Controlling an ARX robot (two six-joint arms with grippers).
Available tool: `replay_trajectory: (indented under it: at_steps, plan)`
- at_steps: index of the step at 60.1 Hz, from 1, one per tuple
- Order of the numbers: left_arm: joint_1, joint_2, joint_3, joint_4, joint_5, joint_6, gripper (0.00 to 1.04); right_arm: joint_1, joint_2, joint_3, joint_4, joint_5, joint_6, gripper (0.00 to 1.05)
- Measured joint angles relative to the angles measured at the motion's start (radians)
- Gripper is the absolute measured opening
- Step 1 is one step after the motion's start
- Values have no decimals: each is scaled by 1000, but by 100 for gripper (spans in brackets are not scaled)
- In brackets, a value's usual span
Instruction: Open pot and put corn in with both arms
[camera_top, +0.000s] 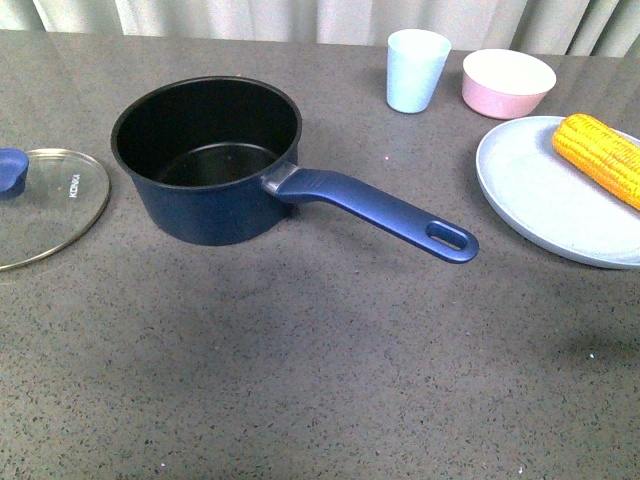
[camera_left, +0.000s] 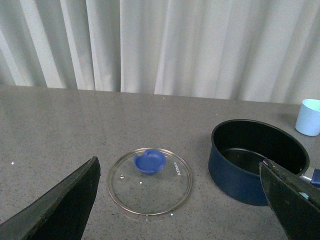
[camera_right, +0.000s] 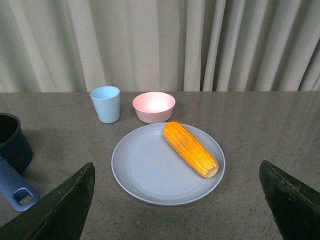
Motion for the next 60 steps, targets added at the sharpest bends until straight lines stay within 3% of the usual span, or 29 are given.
replay_trajectory:
  at_steps: [4,8,12,19,34,46,60]
  plan:
    - [0,0,0,0,0,0,96,0,0,0,0,0,0,96]
    - [0,0,0,0,0,0,96,-69,170,107,-259,-155,105,96]
    - [0,0,0,0,0,1,96,-142,333,164,-344,-238,142,96]
    - [0,0,0,0,0,1,96,-252,590,222,-226,-317,137,96]
    - [0,0,0,0,0,1,96,-290,1138,450,85,-438,-57,96]
    - [0,0,0,0,0,1,96,-290,1527,702,169,-389,-287,96]
    - [0,0,0,0,0,1,96,-300,1769,887,166,-358,-371,96]
